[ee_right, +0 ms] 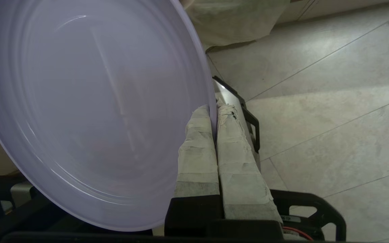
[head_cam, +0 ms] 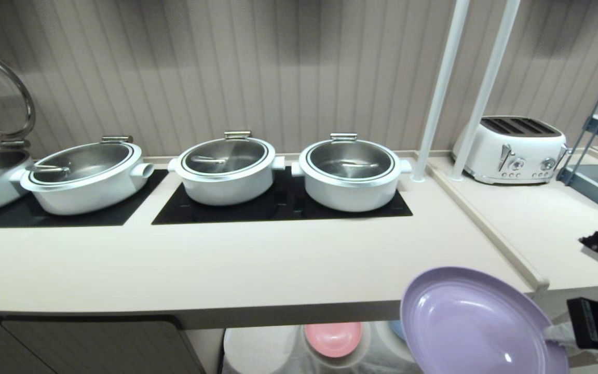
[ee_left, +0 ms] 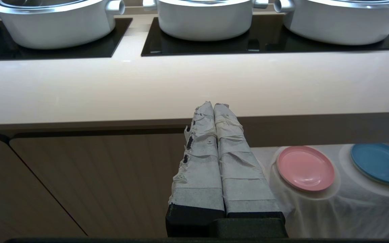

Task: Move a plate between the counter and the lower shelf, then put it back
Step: Put the plate in the cupboard

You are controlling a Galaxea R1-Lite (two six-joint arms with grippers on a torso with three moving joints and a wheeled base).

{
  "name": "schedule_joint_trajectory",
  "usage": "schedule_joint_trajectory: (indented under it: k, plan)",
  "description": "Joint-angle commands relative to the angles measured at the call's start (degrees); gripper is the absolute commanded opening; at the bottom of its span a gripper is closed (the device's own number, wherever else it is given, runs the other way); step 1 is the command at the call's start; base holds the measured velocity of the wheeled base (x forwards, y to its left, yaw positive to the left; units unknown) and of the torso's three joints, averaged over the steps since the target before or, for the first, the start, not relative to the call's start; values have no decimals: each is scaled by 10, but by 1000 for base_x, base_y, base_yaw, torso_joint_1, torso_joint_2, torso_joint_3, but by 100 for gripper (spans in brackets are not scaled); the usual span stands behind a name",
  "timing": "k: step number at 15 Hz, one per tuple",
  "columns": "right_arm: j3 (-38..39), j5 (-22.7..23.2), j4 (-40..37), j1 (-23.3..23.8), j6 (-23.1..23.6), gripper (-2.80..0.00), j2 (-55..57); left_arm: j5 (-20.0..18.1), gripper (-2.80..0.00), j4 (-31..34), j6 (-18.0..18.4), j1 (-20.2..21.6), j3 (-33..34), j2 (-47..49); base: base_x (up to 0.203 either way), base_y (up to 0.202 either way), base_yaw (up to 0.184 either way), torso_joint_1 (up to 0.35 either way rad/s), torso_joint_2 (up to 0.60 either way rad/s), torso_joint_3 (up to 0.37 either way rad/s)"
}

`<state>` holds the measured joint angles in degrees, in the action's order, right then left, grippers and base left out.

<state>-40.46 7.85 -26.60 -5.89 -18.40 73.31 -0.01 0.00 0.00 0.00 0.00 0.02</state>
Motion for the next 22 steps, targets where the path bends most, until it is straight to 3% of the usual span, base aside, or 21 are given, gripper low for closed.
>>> schedule_joint_trajectory:
  k: [1, 9, 22]
  plan:
    - [24, 3, -2, -1, -19, -280, -50, 0, -280, 0, 0, 0, 0, 0, 0, 0, 0, 0, 0, 0]
    - [109, 3, -5, -2, -32, -280, -126, 0, -280, 0, 0, 0, 0, 0, 0, 0, 0, 0, 0, 0]
    - [109, 3, -1, -2, -36, -280, -127, 0, -280, 0, 0, 0, 0, 0, 0, 0, 0, 0, 0, 0]
